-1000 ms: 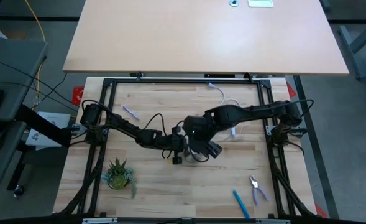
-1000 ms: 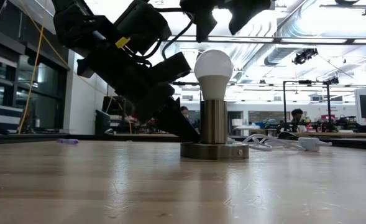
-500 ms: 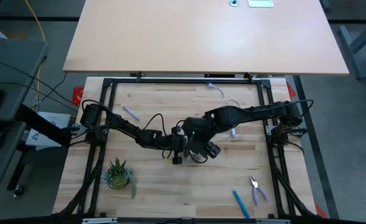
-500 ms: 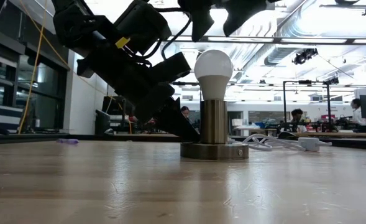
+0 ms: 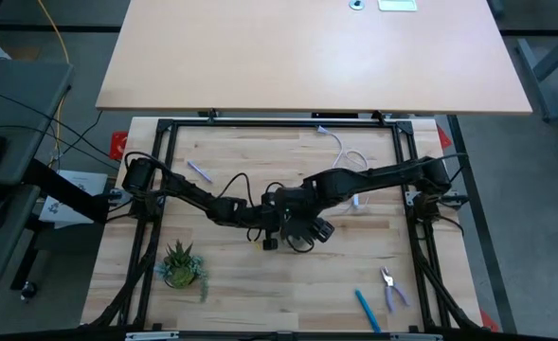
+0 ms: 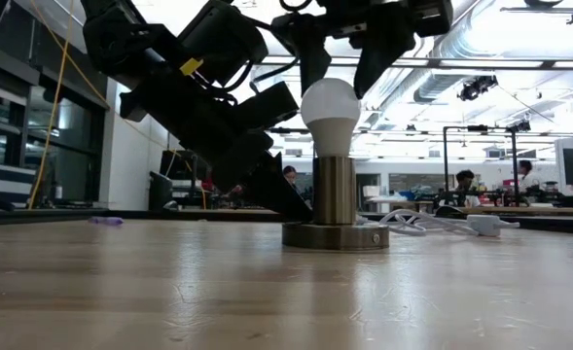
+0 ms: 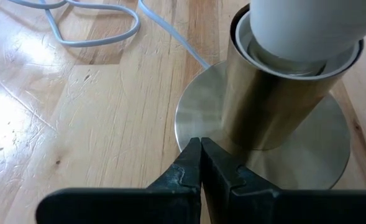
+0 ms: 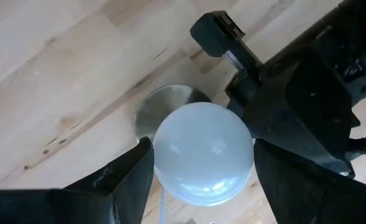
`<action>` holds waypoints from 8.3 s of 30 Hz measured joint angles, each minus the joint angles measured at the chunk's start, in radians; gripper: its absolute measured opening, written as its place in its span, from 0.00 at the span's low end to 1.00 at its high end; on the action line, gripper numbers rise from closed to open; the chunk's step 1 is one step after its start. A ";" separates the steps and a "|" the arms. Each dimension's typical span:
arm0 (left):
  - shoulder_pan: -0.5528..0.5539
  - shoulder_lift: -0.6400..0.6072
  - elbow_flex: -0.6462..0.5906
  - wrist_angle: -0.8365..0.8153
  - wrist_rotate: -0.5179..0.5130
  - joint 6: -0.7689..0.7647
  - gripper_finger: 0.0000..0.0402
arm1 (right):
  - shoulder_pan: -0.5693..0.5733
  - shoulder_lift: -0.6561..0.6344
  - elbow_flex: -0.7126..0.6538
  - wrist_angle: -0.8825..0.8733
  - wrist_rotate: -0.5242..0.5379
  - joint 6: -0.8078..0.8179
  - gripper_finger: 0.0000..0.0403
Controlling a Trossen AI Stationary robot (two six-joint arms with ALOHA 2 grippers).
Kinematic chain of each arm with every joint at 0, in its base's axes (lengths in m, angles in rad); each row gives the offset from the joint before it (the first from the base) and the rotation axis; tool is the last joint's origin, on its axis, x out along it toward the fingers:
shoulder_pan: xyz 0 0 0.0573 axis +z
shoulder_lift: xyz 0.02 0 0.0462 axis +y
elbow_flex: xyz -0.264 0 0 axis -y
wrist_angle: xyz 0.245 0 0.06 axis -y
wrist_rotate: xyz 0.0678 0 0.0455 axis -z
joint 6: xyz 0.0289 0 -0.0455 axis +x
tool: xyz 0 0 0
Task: Screw lightbulb
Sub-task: Insert the lightbulb in the lamp, then remove the lightbulb from the lamp
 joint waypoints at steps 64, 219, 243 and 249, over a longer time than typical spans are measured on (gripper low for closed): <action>0.000 0.000 0.001 0.001 0.001 0.035 0.00 | 0.002 0.003 0.021 0.018 0.007 1.612 0.49; 0.075 -0.001 -0.046 0.068 0.207 -0.351 0.00 | -0.106 -0.323 -0.205 0.010 -0.038 1.884 0.42; 0.090 0.109 0.139 0.058 0.163 -0.277 0.00 | -0.066 -0.288 -0.183 -0.134 0.030 2.340 0.42; 0.086 0.120 0.140 0.075 0.160 -0.306 0.00 | -0.096 -0.242 -0.183 -0.049 0.050 2.381 0.42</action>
